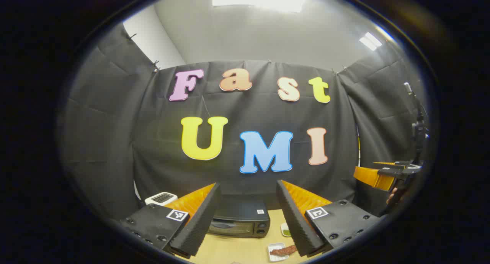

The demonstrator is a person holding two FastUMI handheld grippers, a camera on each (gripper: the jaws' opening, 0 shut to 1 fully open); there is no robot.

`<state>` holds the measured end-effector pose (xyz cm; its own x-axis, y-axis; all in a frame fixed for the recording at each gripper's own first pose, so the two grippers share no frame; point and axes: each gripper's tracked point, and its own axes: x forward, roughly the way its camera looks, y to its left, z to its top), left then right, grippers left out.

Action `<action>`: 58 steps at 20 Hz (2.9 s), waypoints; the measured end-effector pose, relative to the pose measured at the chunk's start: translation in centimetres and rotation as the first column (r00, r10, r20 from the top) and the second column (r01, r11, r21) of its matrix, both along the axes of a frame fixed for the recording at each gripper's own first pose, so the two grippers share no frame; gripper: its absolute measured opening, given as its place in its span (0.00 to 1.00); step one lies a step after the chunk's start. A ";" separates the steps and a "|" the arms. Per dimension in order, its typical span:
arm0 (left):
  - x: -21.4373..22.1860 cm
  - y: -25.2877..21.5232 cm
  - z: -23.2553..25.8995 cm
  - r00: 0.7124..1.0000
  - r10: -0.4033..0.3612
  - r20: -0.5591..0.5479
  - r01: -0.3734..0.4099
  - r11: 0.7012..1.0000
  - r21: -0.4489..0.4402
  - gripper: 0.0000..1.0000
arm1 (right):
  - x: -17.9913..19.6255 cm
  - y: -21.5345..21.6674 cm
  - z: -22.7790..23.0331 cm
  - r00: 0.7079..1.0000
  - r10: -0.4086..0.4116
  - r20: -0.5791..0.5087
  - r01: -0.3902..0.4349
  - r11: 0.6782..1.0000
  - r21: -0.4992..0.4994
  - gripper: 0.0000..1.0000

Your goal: Open the electric oven with the left hand, put the food in, and close the electric oven.

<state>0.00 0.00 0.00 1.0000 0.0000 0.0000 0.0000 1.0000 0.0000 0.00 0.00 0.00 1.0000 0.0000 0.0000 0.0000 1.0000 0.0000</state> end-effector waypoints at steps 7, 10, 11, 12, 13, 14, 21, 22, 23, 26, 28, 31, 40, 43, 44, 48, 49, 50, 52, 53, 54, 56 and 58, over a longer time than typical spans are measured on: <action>2.6 2.7 -0.1 0.998 -0.054 0.019 0.054 0.998 0.035 0.97 | 0.3 2.8 0.7 0.997 -0.065 0.035 0.067 0.997 -0.038 0.98; 3.1 3.7 -0.4 0.997 -0.082 0.017 0.082 0.997 -0.008 0.99 | 0.3 4.3 0.4 0.996 -0.084 0.036 0.086 0.996 -0.039 0.98; 3.2 4.1 -0.2 0.996 -0.087 0.023 0.088 0.996 -0.016 1.00 | 0.3 4.7 0.3 0.996 -0.085 0.039 0.086 0.996 -0.035 0.98; 3.4 4.5 -0.2 0.995 -0.091 0.028 0.091 0.996 -0.017 0.96 | 0.5 5.2 0.1 0.996 -0.086 0.040 0.087 0.996 -0.032 0.98; 3.5 4.8 -0.1 0.995 -0.095 0.032 0.095 0.995 -0.015 1.00 | 0.7 5.5 -0.1 0.996 -0.083 0.038 0.084 0.996 -0.032 0.98; 3.8 4.9 -0.3 0.995 -0.097 0.033 0.098 0.995 -0.012 1.00 | 1.0 5.8 -0.3 0.996 -0.080 0.037 0.081 0.996 -0.033 0.98; 5.1 4.7 -3.0 0.994 -0.106 -0.019 0.105 0.994 -0.028 1.00 | 2.3 6.0 -0.4 0.999 -0.032 0.028 0.033 0.999 -0.040 0.98; 5.6 5.3 -4.5 0.995 -0.096 -0.042 0.094 0.995 -0.035 1.00 | 2.4 6.0 -0.7 0.999 -0.024 0.024 0.025 0.999 -0.042 0.98; 6.2 5.7 -6.0 0.994 -0.084 -0.070 0.080 0.995 -0.054 1.00 | 2.3 6.0 -1.0 1.000 -0.021 0.020 0.022 0.999 -0.045 0.98; 8.0 6.3 -10.7 0.984 -0.065 -0.167 0.050 0.994 -0.095 0.92 | 2.0 5.3 -2.1 1.000 -0.018 -0.003 0.018 0.999 -0.048 0.98; 9.4 6.8 -14.4 0.965 -0.054 -0.255 0.034 0.996 -0.080 0.93 | 2.0 4.7 -2.8 0.999 -0.022 -0.026 0.021 0.999 -0.049 0.97; 11.2 7.3 -18.7 0.931 -0.051 -0.362 0.037 0.998 -0.046 1.00 | 1.9 3.6 -3.5 0.998 -0.037 -0.045 0.034 0.998 -0.050 0.98; 18.9 9.0 -28.7 0.861 -0.027 -0.507 0.031 1.000 0.001 0.97 | 2.8 1.6 -4.4 0.995 -0.071 -0.064 0.066 0.994 -0.082 0.98; 20.8 9.0 -30.9 0.841 -0.035 -0.539 0.033 0.999 -0.013 0.95 | 3.1 1.2 -4.9 0.993 -0.084 -0.078 0.076 0.993 -0.092 0.98; 21.3 9.1 -31.7 0.832 -0.034 -0.554 0.033 0.999 -0.012 0.93 | 3.2 1.1 -5.0 0.993 -0.087 -0.084 0.079 0.993 -0.091 0.98; 22.7 10.0 -34.7 0.799 -0.025 -0.601 0.033 0.999 0.002 1.00 | 3.6 0.8 -5.2 0.990 -0.105 -0.092 0.095 0.990 -0.101 0.98; 23.0 10.2 -35.1 0.794 -0.022 -0.608 0.031 1.000 0.004 0.97 | 3.8 0.6 -5.2 0.990 -0.110 -0.093 0.100 0.990 -0.104 0.98; 23.1 10.2 -35.6 0.791 -0.022 -0.612 0.031 0.999 0.004 0.97 | 3.8 0.5 -5.2 0.989 -0.115 -0.095 0.104 0.989 -0.106 0.98; 23.3 10.3 -36.5 0.779 -0.020 -0.627 0.031 0.999 0.007 1.00 | 3.9 0.5 -5.3 0.988 -0.122 -0.098 0.111 0.988 -0.107 0.98; 23.2 10.5 -36.8 0.776 -0.006 -0.631 0.026 0.999 0.024 1.00 | 4.0 0.5 -5.2 0.987 -0.124 -0.098 0.114 0.987 -0.109 0.98; 23.2 10.5 -36.7 0.786 -0.006 -0.618 0.034 0.999 0.034 0.96 | 4.0 0.5 -5.2 0.987 -0.128 -0.098 0.117 0.987 -0.111 0.98; 23.0 10.5 -37.0 0.794 -0.005 -0.607 0.052 0.997 0.060 0.98 | 4.2 0.8 -5.2 0.987 -0.123 -0.099 0.113 0.988 -0.106 0.98; 22.6 10.6 -37.1 0.785 0.003 -0.619 0.031 0.999 0.044 0.98 | 4.3 1.1 -5.4 0.988 -0.115 -0.104 0.104 0.989 -0.104 0.98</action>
